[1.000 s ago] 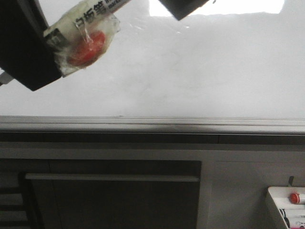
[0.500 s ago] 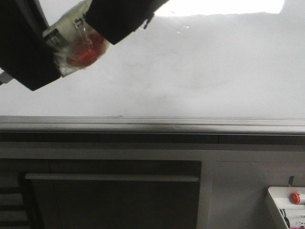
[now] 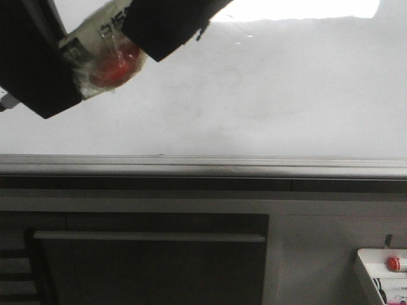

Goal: Write number 2 on whiteboard

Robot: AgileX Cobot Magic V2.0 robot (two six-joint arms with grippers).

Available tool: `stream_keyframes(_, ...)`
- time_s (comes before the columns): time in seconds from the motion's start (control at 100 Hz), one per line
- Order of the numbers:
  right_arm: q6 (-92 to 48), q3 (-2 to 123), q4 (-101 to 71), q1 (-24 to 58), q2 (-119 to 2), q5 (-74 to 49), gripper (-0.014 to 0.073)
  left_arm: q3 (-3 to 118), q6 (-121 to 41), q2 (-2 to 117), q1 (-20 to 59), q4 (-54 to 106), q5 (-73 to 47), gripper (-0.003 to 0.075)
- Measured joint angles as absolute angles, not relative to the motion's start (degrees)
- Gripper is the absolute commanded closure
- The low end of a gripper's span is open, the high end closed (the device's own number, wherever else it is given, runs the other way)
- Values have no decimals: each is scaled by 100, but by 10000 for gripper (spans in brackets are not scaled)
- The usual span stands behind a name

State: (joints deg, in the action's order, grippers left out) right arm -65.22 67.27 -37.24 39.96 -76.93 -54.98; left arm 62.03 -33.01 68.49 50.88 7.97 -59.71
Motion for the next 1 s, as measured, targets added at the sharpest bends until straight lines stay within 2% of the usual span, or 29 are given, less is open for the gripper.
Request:
stream_keyframes(0.06,-6526,6727,-3724,3996,-7693,-5498,559,6203,-3301,6849,5088,776,-5932,717)
stream_keyframes(0.13,-6526,6727,-3724,3996,-7693,-5498,559,6203,-3301,6849,5088,763,-5881,640)
stream_keyframes(0.21,-6526,6736,-3721,3996,-7693,-5487,559,6203,-3301,6861,5088,754,-5849,508)
stream_keyframes(0.3,-6526,6736,-3698,3996,-7693,-5487,559,6203,-3301,6861,5088,741,-5795,309)
stream_keyframes(0.37,-6526,6736,-3663,3996,-7693,-5476,559,6203,-3252,6844,5088,732,-5700,220)
stream_keyframes(0.55,-6343,6736,-3485,3996,-7368,-5291,559,6203,-3129,6368,4848,794,-5522,218)
stream_keyframes(0.69,-5504,6724,-2861,3996,-6853,-5291,559,6136,-3007,5605,4469,794,-5486,218)
stream_keyframes(1.0,-1442,6110,-461,3996,-5565,-5279,559,5049,-2283,3866,3516,794,-4931,218)
